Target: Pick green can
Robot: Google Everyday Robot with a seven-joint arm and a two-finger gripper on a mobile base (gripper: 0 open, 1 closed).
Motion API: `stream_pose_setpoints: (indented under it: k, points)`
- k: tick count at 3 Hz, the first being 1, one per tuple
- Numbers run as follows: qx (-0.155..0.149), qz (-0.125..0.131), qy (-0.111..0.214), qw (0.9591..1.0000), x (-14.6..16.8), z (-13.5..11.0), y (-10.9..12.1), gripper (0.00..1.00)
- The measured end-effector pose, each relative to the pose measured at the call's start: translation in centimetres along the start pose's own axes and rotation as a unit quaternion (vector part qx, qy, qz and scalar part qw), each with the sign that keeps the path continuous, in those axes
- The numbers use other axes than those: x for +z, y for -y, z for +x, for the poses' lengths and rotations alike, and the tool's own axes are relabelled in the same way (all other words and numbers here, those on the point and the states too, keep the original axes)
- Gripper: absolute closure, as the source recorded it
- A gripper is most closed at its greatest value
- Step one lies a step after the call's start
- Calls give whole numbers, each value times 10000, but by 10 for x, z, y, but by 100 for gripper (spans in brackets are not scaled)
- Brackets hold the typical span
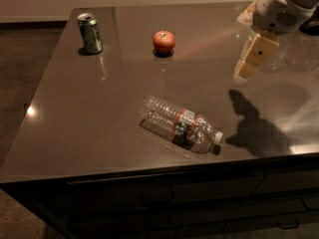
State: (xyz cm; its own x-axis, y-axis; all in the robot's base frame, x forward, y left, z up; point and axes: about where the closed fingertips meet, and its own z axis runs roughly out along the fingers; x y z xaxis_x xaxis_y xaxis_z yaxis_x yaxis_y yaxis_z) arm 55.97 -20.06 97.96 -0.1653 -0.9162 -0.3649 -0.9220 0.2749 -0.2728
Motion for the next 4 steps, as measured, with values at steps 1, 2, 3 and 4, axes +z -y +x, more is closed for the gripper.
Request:
stream_pose_setpoints:
  k: [1,2,3,4]
  points:
    - [34,77,491,9988,25,-45,32,0]
    - [163,31,898,9958,66,-99,53,0]
    - [382,-48,1188,9922,99,-145,65,0]
    - [670,-183,1564,9852,145,-209,74,0]
